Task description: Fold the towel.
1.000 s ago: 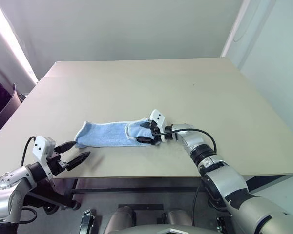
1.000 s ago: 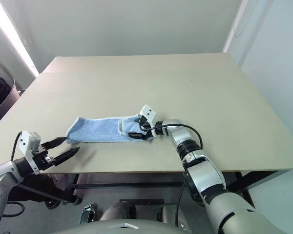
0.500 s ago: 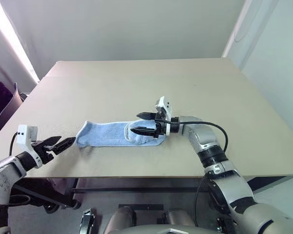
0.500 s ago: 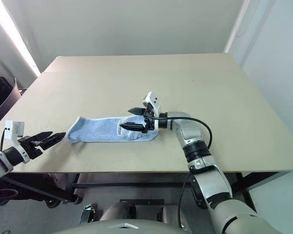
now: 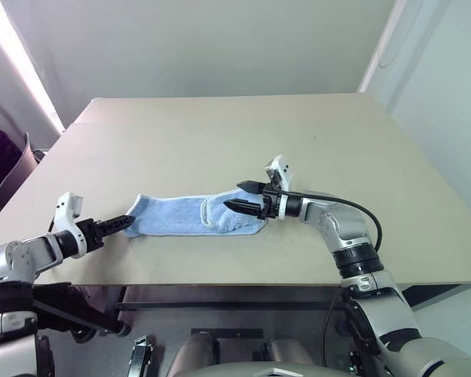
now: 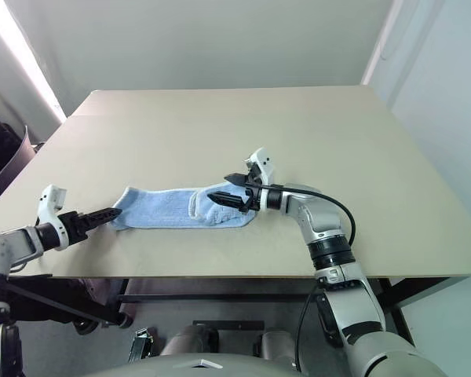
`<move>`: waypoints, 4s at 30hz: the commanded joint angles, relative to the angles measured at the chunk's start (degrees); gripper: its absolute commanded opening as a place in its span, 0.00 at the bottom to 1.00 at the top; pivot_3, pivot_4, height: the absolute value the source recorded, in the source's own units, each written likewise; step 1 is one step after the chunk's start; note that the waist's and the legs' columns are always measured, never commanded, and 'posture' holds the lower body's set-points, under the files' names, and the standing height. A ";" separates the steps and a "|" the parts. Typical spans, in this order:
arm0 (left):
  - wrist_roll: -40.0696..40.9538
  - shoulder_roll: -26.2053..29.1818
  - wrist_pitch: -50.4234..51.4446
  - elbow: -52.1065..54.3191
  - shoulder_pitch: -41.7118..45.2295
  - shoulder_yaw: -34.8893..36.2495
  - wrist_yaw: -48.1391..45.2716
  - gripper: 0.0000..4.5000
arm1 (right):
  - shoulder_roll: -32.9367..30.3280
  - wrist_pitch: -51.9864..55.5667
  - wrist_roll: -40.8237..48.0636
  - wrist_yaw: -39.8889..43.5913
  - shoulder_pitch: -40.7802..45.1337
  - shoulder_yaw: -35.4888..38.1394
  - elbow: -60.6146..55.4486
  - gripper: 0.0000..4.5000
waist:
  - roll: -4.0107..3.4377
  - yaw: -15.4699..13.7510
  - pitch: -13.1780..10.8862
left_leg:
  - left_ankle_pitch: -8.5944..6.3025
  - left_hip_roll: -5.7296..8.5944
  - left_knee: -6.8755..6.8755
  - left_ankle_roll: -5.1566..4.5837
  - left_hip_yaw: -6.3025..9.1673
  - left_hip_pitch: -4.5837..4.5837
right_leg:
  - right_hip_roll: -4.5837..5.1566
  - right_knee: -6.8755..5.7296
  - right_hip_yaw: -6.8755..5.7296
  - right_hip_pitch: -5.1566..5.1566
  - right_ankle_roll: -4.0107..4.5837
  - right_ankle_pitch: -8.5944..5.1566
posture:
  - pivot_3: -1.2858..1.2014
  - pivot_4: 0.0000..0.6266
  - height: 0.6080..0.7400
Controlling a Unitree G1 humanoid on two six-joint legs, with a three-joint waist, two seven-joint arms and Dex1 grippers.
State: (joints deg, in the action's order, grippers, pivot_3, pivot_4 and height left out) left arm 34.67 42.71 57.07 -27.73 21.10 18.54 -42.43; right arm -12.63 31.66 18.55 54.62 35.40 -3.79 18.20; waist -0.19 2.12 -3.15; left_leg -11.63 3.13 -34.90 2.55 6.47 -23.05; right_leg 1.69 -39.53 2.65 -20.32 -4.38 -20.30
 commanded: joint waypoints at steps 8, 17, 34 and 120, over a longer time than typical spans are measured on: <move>-7.39 -2.71 -1.20 -8.04 7.27 -11.19 -8.14 0.96 | -1.17 -1.27 0.51 -3.18 1.43 1.27 -0.03 1.00 | -0.28 -1.63 0.17 | 0.02 0.05 -0.08 0.02 0.04 0.18 | 0.03 -0.02 0.01 0.20 0.23 -0.09 | 0.52 0.00 1.00; -10.51 -4.39 -2.83 -9.10 9.07 -12.68 -12.49 0.31 | -1.54 -1.79 -0.11 -5.47 1.86 1.27 1.77 1.00 | -0.27 -1.57 0.17 | 0.03 0.11 -0.05 -0.01 0.03 -0.10 | 0.10 0.16 0.01 0.01 0.04 0.01 | 0.52 0.00 1.00; -7.96 3.35 -2.80 2.14 1.58 -4.16 -12.81 0.00 | -4.21 -2.40 2.21 -2.17 0.41 2.64 0.62 1.00 | -0.16 0.55 0.16 | 0.03 0.04 0.15 -0.01 0.05 -0.27 | 0.06 0.15 0.01 -0.23 0.00 0.03 | 0.52 0.00 1.00; -22.15 -26.04 -71.22 -16.90 12.94 -19.20 -20.92 0.96 | -10.04 7.92 8.90 0.21 -8.80 3.43 -6.70 1.00 | 0.29 -1.30 0.01 | 0.06 0.05 -0.36 -0.11 0.02 -0.23 | -0.06 0.11 -0.03 0.23 -0.32 0.23 | 0.52 0.00 1.00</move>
State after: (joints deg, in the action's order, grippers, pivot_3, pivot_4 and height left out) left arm 9.54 15.86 -15.98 -49.80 33.74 -2.19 -61.10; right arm -23.33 38.08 25.17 54.88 24.64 -2.33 12.70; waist 0.11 0.81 -3.14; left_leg -11.57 3.18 -35.25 2.44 6.50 -23.31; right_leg 1.63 -39.42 2.62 -20.08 -4.69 -20.07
